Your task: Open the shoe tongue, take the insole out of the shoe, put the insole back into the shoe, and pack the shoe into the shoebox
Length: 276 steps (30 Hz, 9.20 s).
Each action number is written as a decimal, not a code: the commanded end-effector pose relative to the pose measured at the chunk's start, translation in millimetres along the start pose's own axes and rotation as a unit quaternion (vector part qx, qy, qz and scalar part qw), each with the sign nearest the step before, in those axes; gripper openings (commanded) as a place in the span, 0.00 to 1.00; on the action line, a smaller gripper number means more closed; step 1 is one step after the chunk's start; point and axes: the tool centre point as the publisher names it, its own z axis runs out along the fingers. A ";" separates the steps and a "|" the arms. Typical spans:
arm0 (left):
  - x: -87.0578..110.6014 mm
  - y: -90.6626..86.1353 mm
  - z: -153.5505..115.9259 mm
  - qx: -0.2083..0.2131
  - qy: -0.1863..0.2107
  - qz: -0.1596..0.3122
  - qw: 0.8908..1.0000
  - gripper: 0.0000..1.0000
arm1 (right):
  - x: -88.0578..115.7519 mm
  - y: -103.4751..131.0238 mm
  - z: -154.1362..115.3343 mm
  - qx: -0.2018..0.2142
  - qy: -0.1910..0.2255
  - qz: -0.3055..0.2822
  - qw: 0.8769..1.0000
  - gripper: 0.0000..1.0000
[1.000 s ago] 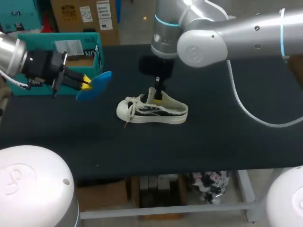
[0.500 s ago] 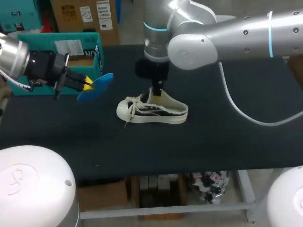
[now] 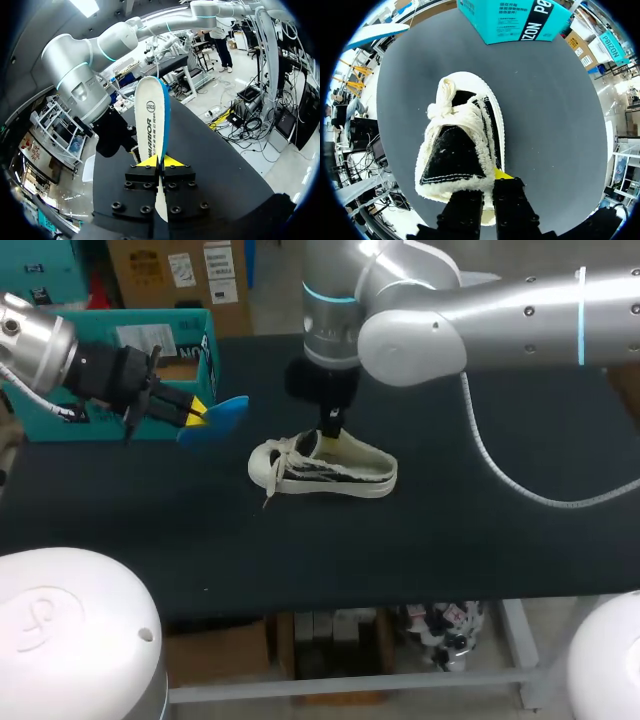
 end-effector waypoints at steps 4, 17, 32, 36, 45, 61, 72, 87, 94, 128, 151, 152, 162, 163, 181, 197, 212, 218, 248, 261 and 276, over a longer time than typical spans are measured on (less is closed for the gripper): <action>-21.6 -6.0 8.8 0.027 0.035 0.056 0.997 0.00 | 14.0 -13.9 -24.1 -0.025 0.006 0.075 0.997 0.00; -46.0 -21.2 34.9 0.081 0.091 0.166 0.978 0.00 | 51.6 -36.0 -26.7 -0.051 0.016 0.225 0.973 0.00; -55.1 -24.2 50.2 0.119 0.123 0.234 0.957 0.00 | 72.8 -52.2 -21.3 -0.082 -0.005 0.363 0.928 0.00; -53.9 -18.7 49.0 0.124 0.125 0.239 0.955 0.00 | 67.6 -56.3 -15.3 -0.092 -0.003 0.374 0.923 0.00; -45.5 -11.5 48.7 0.125 0.123 0.240 0.955 0.00 | 55.4 -63.2 -5.4 -0.101 0.007 0.406 0.908 0.00; -32.7 -13.7 43.6 0.119 0.118 0.233 0.958 0.00 | 58.9 -72.3 -9.5 -0.130 -0.002 0.428 0.894 1.00; -2.2 -31.5 36.5 0.124 0.113 0.247 0.954 0.00 | 76.9 -76.4 -77.9 -0.181 -0.073 0.415 0.888 1.00; 44.2 -51.4 46.5 0.130 0.129 0.250 0.951 0.00 | 73.4 -72.5 -78.2 -0.170 -0.060 0.417 0.891 1.00; 61.6 -64.1 52.8 0.119 0.101 0.278 0.948 0.00 | 48.2 -65.5 -87.6 -0.138 0.050 0.583 0.799 1.00; 59.5 -82.1 83.3 0.093 0.036 0.351 0.931 0.00 | 50.1 -75.9 -101.3 -0.199 0.337 0.688 0.610 1.00; 60.2 -75.7 137.3 0.195 -0.040 0.369 0.908 0.00 | 107.0 -72.0 -76.7 -0.187 0.498 0.697 0.480 1.00; 59.3 -73.3 138.5 0.201 -0.044 0.366 0.907 0.00 | 108.4 -70.3 -76.1 -0.185 0.508 0.691 0.479 1.00; 51.4 -66.8 156.2 0.234 -0.052 0.349 0.906 0.00 | 119.1 -54.6 -61.2 -0.170 0.549 0.677 0.459 0.82; 50.3 -67.0 157.6 0.236 -0.052 0.349 0.905 0.00 | 120.3 -53.4 -60.5 -0.170 0.549 0.677 0.460 0.75; 36.5 -53.2 182.0 0.264 -0.041 0.307 0.913 0.00 | 126.3 -55.7 -50.9 -0.162 0.564 0.673 0.450 0.39; 40.3 -63.7 177.7 0.260 -0.025 0.311 0.914 0.00 | 121.1 -64.2 -56.3 -0.176 0.555 0.674 0.455 0.42; 49.4 -62.9 181.7 0.275 0.001 0.285 0.918 0.00 | 112.0 -76.2 -38.8 -0.174 0.557 0.683 0.439 0.33; 53.2 -61.0 186.7 0.277 0.012 0.277 0.920 0.00 | 112.9 -74.9 -37.4 -0.174 0.561 0.678 0.441 0.27; 49.0 -34.7 198.7 0.215 -0.050 0.252 0.942 0.92 | 132.4 -78.7 -43.7 -0.175 0.605 0.649 0.428 0.00; 43.0 -23.7 219.5 0.204 -0.049 0.231 0.950 0.35 | 140.2 -82.7 -41.3 -0.171 0.610 0.648 0.422 0.00; 41.6 -11.8 230.5 0.214 -0.064 0.210 0.952 0.33 | 142.7 -81.7 -34.2 -0.164 0.624 0.643 0.414 0.00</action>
